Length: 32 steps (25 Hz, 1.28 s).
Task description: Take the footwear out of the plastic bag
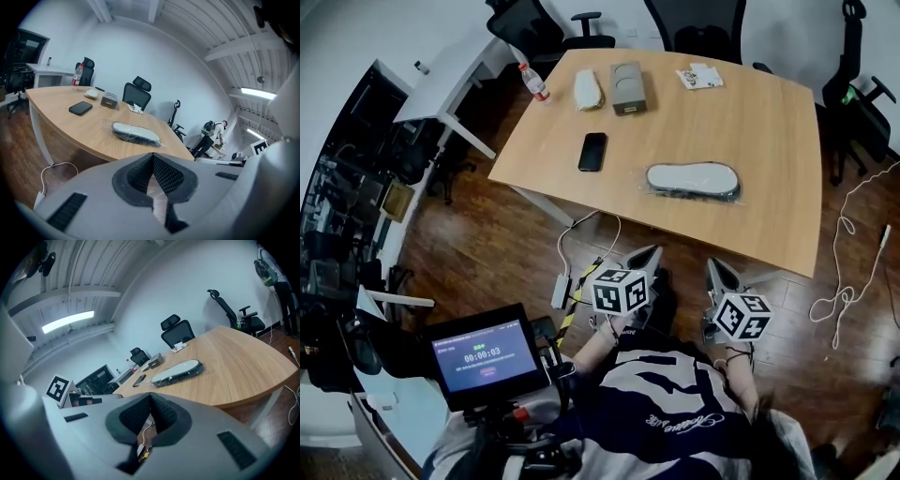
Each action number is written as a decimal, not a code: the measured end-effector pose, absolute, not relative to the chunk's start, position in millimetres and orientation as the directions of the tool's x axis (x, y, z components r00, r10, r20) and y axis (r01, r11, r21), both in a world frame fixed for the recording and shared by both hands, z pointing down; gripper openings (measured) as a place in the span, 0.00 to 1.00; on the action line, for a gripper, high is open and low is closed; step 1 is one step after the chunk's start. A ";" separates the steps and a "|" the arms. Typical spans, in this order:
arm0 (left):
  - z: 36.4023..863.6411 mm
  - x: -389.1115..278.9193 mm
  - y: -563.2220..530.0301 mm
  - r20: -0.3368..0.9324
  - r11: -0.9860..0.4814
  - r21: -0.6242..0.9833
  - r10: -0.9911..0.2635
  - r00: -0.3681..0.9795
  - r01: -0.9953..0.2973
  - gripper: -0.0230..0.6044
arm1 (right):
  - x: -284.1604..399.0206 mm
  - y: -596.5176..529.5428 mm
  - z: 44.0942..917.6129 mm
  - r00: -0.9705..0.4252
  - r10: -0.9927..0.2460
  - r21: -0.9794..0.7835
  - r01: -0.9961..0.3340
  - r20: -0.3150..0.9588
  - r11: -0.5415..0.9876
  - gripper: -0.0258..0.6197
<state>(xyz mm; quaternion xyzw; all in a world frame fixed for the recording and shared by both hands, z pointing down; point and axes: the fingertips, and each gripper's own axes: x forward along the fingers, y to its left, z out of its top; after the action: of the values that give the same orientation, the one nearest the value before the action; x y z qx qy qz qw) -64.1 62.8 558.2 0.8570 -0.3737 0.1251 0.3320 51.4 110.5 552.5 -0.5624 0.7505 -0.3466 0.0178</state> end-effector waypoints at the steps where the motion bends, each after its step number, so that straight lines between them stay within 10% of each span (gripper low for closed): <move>1: 560.2 -62.3 52.3 0.468 -0.504 0.478 -0.548 0.694 -0.720 0.04 | 53.5 99.7 552.2 -0.360 -0.859 -0.538 -0.834 0.365 0.121 0.03; 32: 653.8 -70.9 -99.3 0.580 -0.235 0.731 -0.280 0.765 -0.640 0.18 | 100.7 -126.8 629.3 -0.256 -0.682 -0.328 -0.944 0.685 0.026 0.03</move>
<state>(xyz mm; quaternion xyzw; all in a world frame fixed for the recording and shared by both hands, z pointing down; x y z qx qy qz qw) -70.9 -99.3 653.8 0.7679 -0.2996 0.1663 0.5412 100.7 -126.8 629.3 -0.5849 0.6950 -0.3809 -0.1725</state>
